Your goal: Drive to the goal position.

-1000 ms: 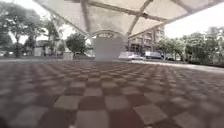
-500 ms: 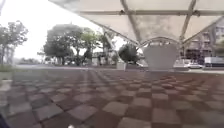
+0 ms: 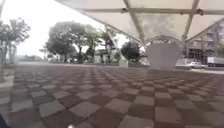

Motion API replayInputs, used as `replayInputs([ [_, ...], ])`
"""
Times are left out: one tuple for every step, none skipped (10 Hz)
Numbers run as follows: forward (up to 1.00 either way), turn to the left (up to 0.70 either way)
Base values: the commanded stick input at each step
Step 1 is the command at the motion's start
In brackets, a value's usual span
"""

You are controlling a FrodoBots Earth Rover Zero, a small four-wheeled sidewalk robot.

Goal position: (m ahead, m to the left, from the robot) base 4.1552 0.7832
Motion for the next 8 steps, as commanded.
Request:
replayInputs([
  [0.32,0.01],
  [0.70,0.01],
  [0.70,0.02],
  [0.70,0.00],
  [0.70,0.02],
  [0.70,0.00],
  [0.70,0.00],
  [0.70,0.00],
])
